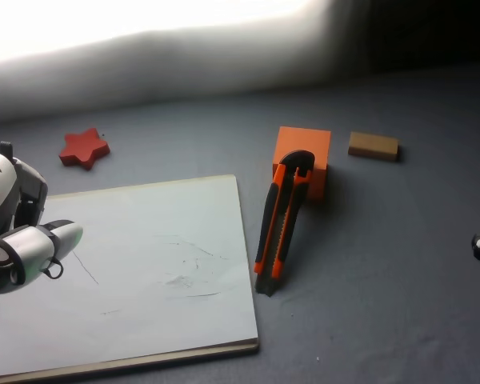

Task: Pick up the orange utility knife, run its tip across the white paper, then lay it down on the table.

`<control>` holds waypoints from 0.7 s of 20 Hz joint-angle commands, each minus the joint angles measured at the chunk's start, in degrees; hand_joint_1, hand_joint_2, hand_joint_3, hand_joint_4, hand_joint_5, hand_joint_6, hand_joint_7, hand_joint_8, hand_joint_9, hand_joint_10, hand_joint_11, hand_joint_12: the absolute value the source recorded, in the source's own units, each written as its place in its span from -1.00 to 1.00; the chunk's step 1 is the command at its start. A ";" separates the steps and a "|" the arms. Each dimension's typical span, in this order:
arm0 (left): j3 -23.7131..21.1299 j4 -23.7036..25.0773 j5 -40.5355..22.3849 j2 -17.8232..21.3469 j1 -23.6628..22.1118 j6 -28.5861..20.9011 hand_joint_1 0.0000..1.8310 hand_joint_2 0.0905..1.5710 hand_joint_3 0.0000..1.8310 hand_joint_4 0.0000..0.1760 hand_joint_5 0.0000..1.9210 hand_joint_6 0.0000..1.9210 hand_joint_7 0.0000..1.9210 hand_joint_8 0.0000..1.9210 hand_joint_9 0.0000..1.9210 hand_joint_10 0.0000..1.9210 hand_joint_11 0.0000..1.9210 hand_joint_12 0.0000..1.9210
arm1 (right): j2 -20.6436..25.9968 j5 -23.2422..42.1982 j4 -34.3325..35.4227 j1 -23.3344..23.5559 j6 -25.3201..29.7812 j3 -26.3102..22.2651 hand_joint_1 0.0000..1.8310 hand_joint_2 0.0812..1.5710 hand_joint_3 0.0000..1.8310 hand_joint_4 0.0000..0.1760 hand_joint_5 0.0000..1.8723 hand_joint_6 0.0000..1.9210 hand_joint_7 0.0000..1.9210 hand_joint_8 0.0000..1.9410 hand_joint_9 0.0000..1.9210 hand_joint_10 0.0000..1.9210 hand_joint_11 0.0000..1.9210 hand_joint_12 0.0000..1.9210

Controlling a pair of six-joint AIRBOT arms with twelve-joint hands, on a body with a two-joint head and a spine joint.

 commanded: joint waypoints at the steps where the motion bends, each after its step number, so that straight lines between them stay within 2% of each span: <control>1: 0.27 2.87 -4.73 -0.01 -0.53 0.30 -0.65 0.45 -0.73 -0.64 -0.92 -0.98 -0.88 -0.94 -0.90 -0.85 -1.00 -0.30 | 0.27 5.37 1.78 0.25 0.08 0.07 -0.90 0.42 -0.70 -1.00 -1.00 -0.90 -0.99 -0.91 -1.00 -0.96 -1.00 -0.93; 2: 0.23 2.86 -4.73 -0.03 -0.55 0.46 -0.67 0.58 -0.96 -0.71 -0.95 -1.00 -0.91 -1.00 -0.92 -0.99 -1.00 -0.50 | 0.27 5.37 1.78 0.23 0.08 0.07 -0.90 0.54 -0.91 -1.00 -0.99 -0.99 -0.98 -1.00 -1.00 -1.00 -1.00 -1.00; 3: 0.23 2.86 -4.72 -0.04 -0.49 0.49 -0.68 0.59 -0.98 -0.81 -0.97 -1.00 -0.92 -1.00 -0.94 -1.00 -1.00 -0.58 | 0.27 5.37 1.78 0.20 0.08 0.06 -0.96 0.54 -0.92 -1.00 -1.00 -1.00 -1.00 -1.00 -1.00 -1.00 -1.00 -1.00; 4: 0.28 2.87 -4.72 -0.04 -0.36 0.50 -0.74 0.60 -0.99 -1.00 -1.00 -1.00 -0.95 -1.00 -0.98 -1.00 -1.00 -0.68 | 0.27 5.37 1.78 0.12 0.08 0.05 -0.94 0.53 -0.94 -1.00 -1.00 -1.00 -1.00 -1.00 -1.00 -1.00 -1.00 -1.00; 7: 0.55 2.86 -4.73 0.01 -0.27 0.34 -0.88 0.60 -1.00 -1.00 -1.00 -1.00 -1.00 -1.00 -1.00 -1.00 -1.00 -0.84 | 0.60 5.50 1.79 -0.12 0.07 0.08 -0.87 0.48 -0.96 -1.00 -1.00 -1.00 -1.00 -1.00 -1.00 -1.00 -1.00 -1.00; 10: 0.54 2.85 -4.80 0.09 -1.35 -0.06 -0.94 0.60 -1.00 -1.00 -1.00 -1.00 -1.00 -1.00 -1.00 -1.00 -1.00 -0.97 | 0.64 5.74 1.90 -0.32 0.07 0.03 -0.82 0.42 -0.99 -1.00 -1.00 -1.00 -1.00 -1.00 -1.00 -1.00 -1.00 -1.00; 11: 0.54 2.46 -4.78 0.06 -1.85 0.28 -0.95 0.60 -1.00 -1.00 -1.00 -1.00 -1.00 -1.00 -1.00 -1.00 -1.00 -0.98 | 0.62 5.36 1.92 -0.12 0.07 0.07 -0.69 0.39 -1.00 -1.00 -1.00 -1.00 -1.00 -1.00 -1.00 -1.00 -1.00 -1.00; 12: 0.50 1.19 -4.68 0.07 -2.61 1.40 -0.94 0.59 -1.00 -1.00 -1.00 -1.00 -1.00 -1.00 -1.00 -1.00 -1.00 -1.00 | 0.21 5.35 1.94 0.77 0.07 0.47 -0.41 0.37 -1.00 -1.00 -1.00 -1.00 -1.00 -1.00 -1.00 -1.00 -1.00 -1.00; 13: 0.48 0.16 -4.68 0.14 -3.25 2.33 -0.96 0.59 -1.00 -1.00 -1.00 -1.00 -1.00 -1.00 -1.00 -1.00 -1.00 -1.00 | -0.68 6.56 1.94 1.86 0.06 1.32 -0.03 0.34 -1.00 -1.00 -1.00 -1.00 -1.00 -1.00 -1.00 -1.00 -1.00 -1.00; 14: 0.51 -0.50 -4.68 0.15 -3.73 2.90 -0.96 0.59 -1.00 -1.00 -1.00 -1.00 -1.00 -1.00 -1.00 -1.00 -1.00 -1.00 | -1.75 6.99 1.66 3.03 0.08 2.18 0.13 0.30 -1.00 -1.00 -1.00 -1.00 -1.00 -1.00 -1.00 -1.00 -1.00 -1.00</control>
